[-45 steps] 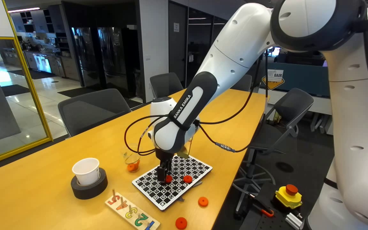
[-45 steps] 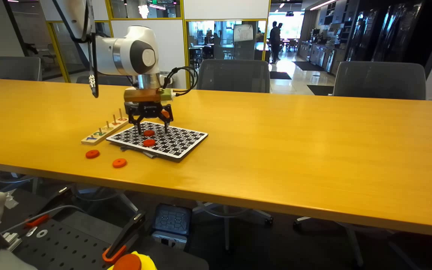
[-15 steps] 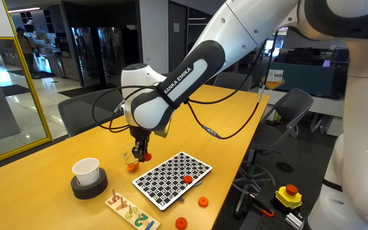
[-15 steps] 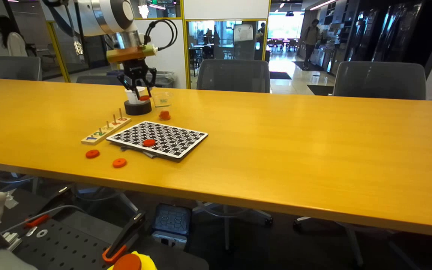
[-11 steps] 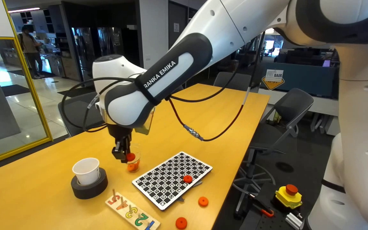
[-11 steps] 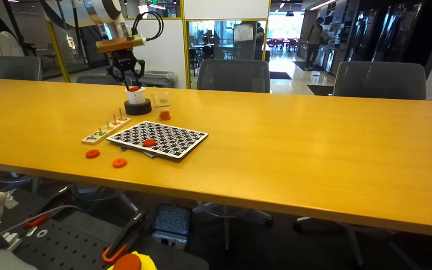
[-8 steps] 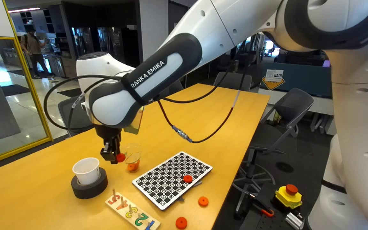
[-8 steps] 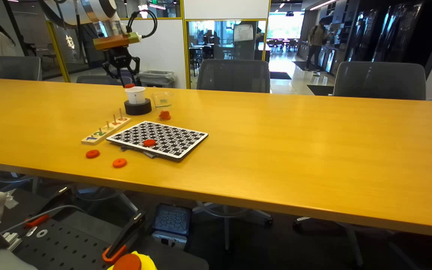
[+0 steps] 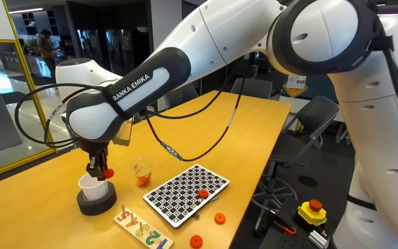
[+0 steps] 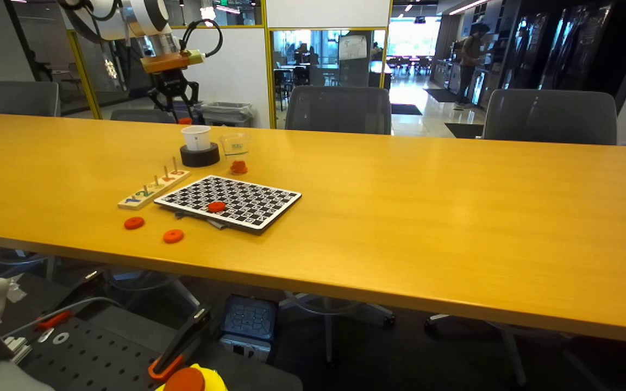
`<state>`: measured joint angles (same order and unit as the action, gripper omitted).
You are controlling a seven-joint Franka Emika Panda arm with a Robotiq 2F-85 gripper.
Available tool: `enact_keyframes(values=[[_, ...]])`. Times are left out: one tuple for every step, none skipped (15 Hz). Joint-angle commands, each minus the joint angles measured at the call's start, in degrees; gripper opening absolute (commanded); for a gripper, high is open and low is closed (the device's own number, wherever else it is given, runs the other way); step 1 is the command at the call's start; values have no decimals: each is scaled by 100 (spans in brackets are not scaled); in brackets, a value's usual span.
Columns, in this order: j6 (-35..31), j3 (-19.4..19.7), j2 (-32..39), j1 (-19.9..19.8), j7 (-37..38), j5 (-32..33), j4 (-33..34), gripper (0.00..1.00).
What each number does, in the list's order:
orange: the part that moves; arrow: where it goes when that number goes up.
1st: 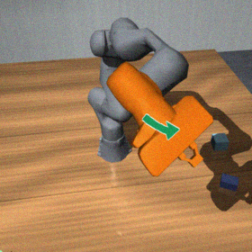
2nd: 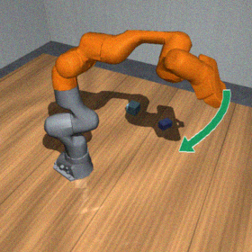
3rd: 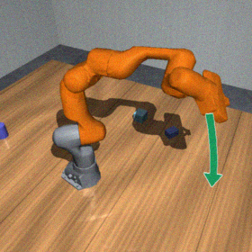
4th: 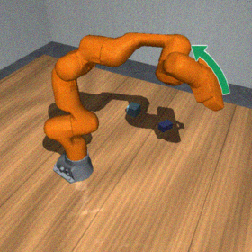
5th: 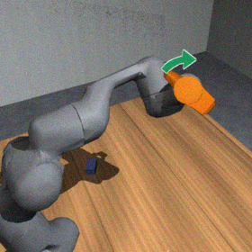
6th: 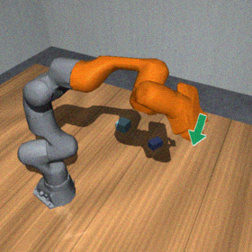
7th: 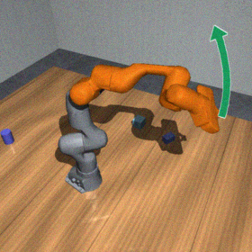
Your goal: Pick up all the orange objects from the checkers board and the table, and put them in two cups
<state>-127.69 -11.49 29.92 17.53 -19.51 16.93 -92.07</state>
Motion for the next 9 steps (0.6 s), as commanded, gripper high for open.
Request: enact_keyframes(values=[[275,-46,592,66,-411,71,944,21],[288,-48,713,72,-514,60,1120,21],[301,-53,830,77,-616,49,1280,21],[327,-59,948,78,-721,33,1443,21],[367,-66,1057,76,-825,16,1609,21],[415,-69,1177,78,-919,5,1774,21],[467,-71,1283,81,-1003,-5,1928,21],[521,-76,1376,80,-1086,-19,2070,21],[583,-74,1472,88,-1151,-23,2211,21]])
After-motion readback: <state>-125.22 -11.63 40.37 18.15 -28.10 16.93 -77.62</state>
